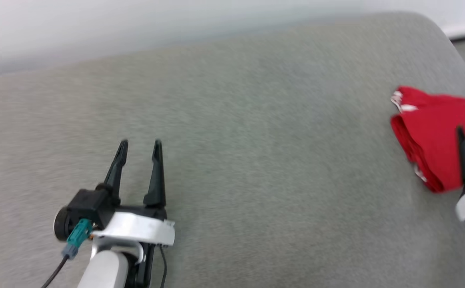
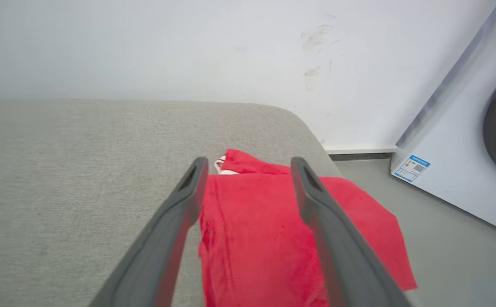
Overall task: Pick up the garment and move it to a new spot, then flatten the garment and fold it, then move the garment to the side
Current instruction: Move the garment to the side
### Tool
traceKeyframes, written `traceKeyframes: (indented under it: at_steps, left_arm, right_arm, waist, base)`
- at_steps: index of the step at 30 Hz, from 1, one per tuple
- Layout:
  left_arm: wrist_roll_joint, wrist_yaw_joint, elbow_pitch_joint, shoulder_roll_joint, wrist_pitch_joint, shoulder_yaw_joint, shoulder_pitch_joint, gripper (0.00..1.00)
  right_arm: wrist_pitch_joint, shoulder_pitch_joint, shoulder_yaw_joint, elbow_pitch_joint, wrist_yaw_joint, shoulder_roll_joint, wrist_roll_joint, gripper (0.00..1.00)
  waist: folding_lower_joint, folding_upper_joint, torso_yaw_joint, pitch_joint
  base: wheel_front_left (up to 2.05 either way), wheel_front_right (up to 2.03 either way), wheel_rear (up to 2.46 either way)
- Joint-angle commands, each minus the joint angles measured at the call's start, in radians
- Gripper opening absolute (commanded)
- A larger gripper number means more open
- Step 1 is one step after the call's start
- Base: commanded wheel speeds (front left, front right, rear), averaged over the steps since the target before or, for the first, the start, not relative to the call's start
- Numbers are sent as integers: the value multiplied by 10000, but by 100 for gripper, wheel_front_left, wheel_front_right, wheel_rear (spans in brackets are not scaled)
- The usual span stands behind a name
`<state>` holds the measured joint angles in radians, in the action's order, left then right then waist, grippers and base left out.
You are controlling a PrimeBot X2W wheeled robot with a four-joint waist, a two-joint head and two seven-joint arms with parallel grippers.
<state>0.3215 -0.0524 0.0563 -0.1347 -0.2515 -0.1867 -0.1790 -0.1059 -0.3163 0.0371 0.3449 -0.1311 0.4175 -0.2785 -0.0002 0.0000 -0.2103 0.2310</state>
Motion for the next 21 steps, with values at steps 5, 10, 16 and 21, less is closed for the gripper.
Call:
traceKeyframes:
  at_steps: [5, 10, 16, 21]
  left_arm:
    - [41, -111, 284, 2, -113, 307, 503, 100]
    - [-92, -210, 393, -267, -143, 683, 956, 100]
    - [-184, -5, 376, -706, -137, 815, 1731, 100]
    - [-186, 176, 558, -938, -87, 650, 2281, 100]
  right_arm:
    - [-23, 1049, 169, -1118, 7, -830, 62, 100]
    - [172, 1900, 218, -2238, 7, -1693, 304, 100]
    - [699, 3110, 290, -3492, 7, -2337, 568, 100]
    - [1152, 4256, 308, -4723, 6, -2755, 951, 100]
  waist:
    - [2, 0, 1226, -1169]
    - [2, 0, 1729, -1740]
    - [2, 0, 2034, -2359]
    - [2, 0, 2124, -2625]
  base:
    - [0, 0, 0]
    - [0, 0, 0]
    - [0, 0, 0]
    - [0, 0, 0]
